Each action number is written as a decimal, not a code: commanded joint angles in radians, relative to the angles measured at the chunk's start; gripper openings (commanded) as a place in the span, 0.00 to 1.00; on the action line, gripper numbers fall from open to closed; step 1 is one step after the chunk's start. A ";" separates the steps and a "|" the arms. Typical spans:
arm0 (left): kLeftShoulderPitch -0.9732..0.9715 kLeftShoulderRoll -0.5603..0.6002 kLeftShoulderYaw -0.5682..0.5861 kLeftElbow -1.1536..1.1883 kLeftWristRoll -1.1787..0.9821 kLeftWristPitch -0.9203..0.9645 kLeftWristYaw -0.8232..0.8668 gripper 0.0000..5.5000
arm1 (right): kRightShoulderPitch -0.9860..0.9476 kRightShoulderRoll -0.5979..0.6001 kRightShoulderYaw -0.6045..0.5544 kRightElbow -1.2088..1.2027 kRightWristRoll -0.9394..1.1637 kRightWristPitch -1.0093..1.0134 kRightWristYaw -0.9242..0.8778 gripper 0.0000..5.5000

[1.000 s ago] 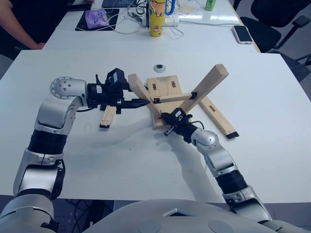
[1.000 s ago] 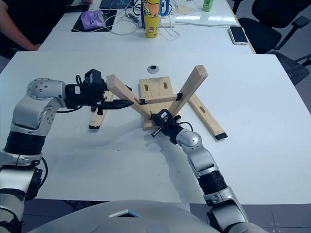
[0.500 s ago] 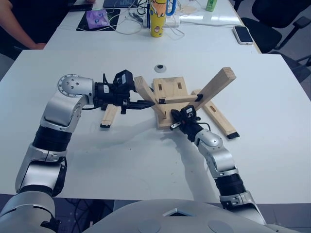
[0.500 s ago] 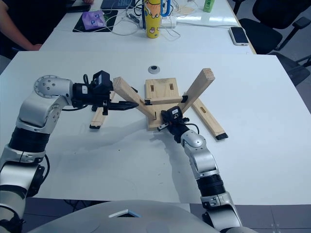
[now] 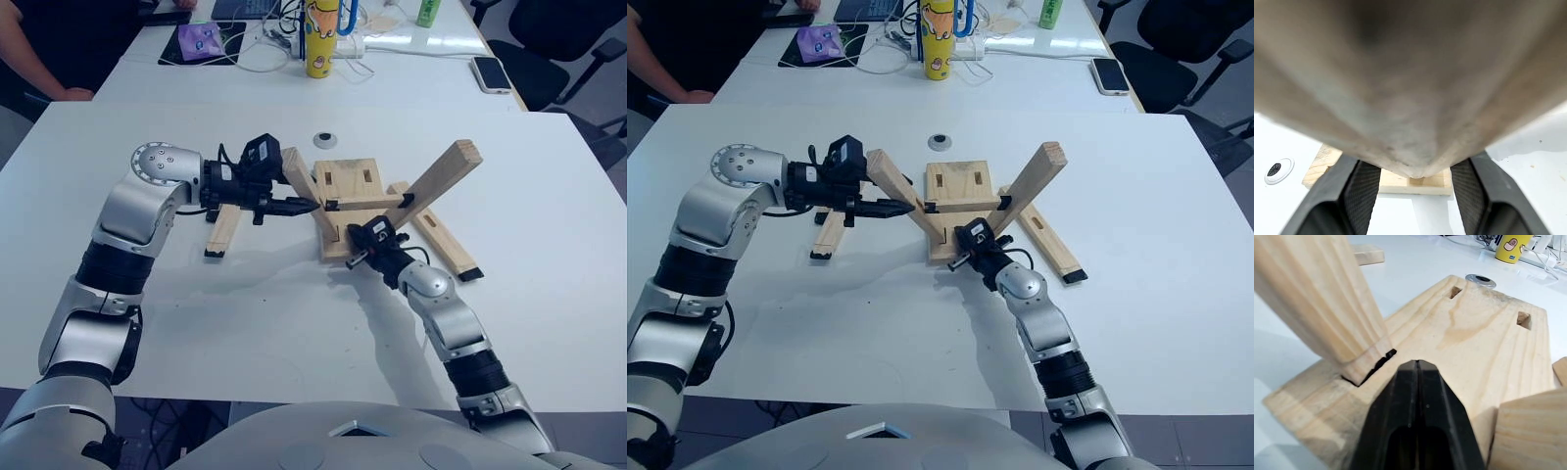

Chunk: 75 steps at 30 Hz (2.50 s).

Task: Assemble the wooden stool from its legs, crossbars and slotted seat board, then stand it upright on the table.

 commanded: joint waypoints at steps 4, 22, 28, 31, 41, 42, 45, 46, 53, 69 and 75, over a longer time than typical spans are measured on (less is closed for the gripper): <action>0.143 -0.104 -0.066 0.073 -0.032 0.182 0.053 0.37 | 0.118 0.011 0.092 0.129 0.036 0.103 0.118 0.00; 0.139 -0.077 -0.123 0.028 0.019 0.156 0.086 0.37 | 0.109 0.088 0.017 -0.034 0.190 0.007 0.118 0.00; 0.177 -0.085 -0.048 -0.034 -0.046 0.161 0.130 0.37 | 0.120 0.112 -0.007 -0.142 0.238 0.037 0.092 0.00; 0.203 -0.097 0.008 -0.071 -0.095 0.155 0.150 0.37 | 0.109 0.128 -0.027 -0.168 0.258 0.042 0.085 0.00; 0.233 -0.097 0.021 -0.082 -0.087 0.131 0.166 0.37 | 0.043 0.187 -0.082 -0.306 0.337 0.168 0.043 0.00; 0.236 -0.096 0.018 -0.086 -0.084 0.129 0.167 0.37 | 0.038 0.188 -0.086 -0.324 0.344 0.188 0.039 0.00; 0.243 -0.088 0.006 -0.096 -0.069 0.118 0.170 0.37 | 0.032 0.192 -0.114 -0.384 0.382 0.250 0.024 0.00; 0.246 -0.087 0.004 -0.100 -0.067 0.116 0.172 0.37 | 0.031 0.193 -0.126 -0.406 0.398 0.268 0.021 0.00; 0.260 -0.079 0.013 -0.113 -0.067 0.113 0.184 0.37 | 0.059 0.119 -0.174 -0.472 0.411 0.324 0.010 0.00; 0.252 -0.075 0.015 -0.106 -0.056 0.107 0.201 0.37 | 0.223 -0.131 -0.120 -0.452 0.314 0.256 0.163 0.00; 0.256 -0.063 0.014 -0.103 -0.053 0.106 0.198 0.37 | 0.193 -0.091 -0.229 -0.672 0.643 0.296 0.219 0.00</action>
